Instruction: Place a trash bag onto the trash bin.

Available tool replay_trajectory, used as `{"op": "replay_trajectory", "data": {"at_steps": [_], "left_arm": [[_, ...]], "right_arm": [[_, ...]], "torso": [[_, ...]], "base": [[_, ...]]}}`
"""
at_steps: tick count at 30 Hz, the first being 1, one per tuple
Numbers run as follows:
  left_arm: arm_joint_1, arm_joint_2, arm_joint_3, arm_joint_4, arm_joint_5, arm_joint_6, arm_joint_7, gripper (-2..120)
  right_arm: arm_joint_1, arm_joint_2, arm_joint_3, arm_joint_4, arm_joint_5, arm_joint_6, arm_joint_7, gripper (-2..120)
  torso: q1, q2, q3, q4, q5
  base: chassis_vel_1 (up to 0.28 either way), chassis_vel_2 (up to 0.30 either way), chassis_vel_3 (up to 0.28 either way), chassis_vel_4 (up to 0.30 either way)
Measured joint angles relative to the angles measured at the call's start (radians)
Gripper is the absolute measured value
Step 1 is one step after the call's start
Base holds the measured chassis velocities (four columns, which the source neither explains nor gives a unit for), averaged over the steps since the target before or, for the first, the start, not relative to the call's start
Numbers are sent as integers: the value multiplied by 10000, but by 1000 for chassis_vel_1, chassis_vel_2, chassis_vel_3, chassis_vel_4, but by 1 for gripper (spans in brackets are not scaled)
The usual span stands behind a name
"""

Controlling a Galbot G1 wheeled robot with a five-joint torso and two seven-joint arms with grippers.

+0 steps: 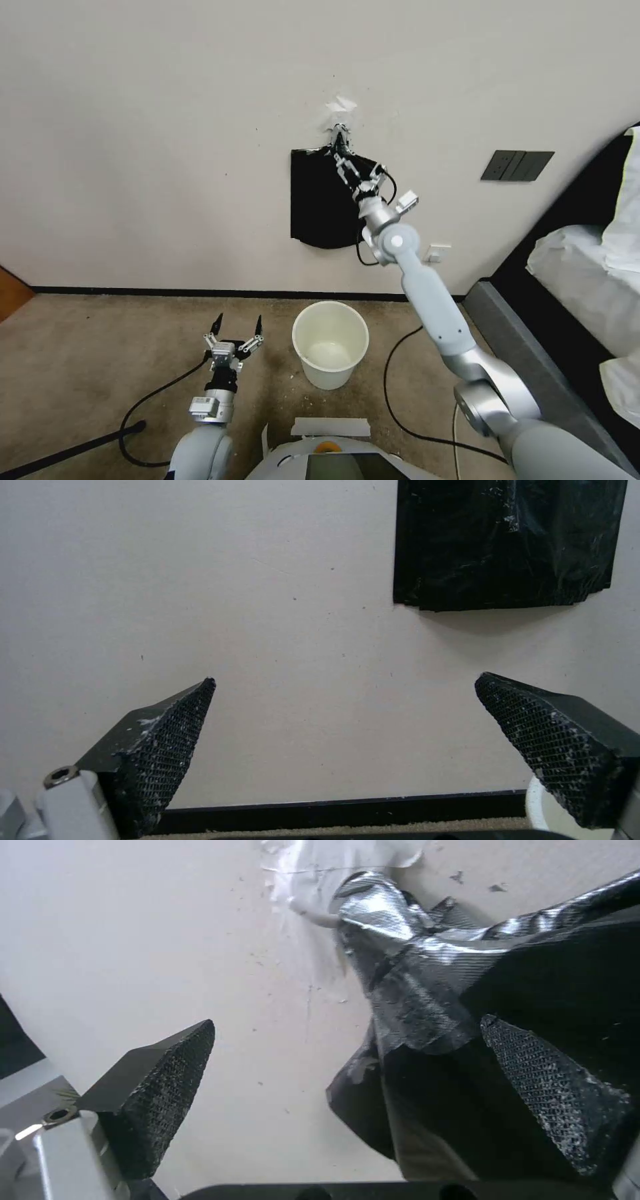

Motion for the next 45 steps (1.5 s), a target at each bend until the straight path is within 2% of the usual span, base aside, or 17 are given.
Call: {"op": "replay_trajectory", "data": {"at_steps": [6, 15, 24, 33, 45], "left_arm": [[-2, 51, 27, 2, -22, -2, 3, 100], [-79, 122, 31, 4, -76, 11, 5, 100], [-75, 91, 44, 4, -107, 15, 7, 100], [-60, 58, 35, 12, -153, 15, 14, 100], [-54, 85, 10, 15, -235, 23, 13, 100]], "right_arm": [[213, -58, -269, -722, -615, -1, -196, 100], [824, 232, -104, -1336, -856, -111, -527, 100], [1069, 420, -103, -1370, -725, -192, -606, 100], [685, 400, 89, -780, -568, -204, -563, 100], [737, 462, 138, -1096, -395, -256, -588, 100]], "torso": [[1, 0, 0, 2, 1], [-2, 2, -1, 0, -1], [-1, 2, -1, 4, -2], [-1, 2, -1, 0, 0], [-1, 1, -1, 2, -1]], "base": [[0, 0, 0, 0], [0, 0, 0, 0], [0, 0, 0, 0], [0, 0, 0, 0], [0, 0, 0, 0]]}}
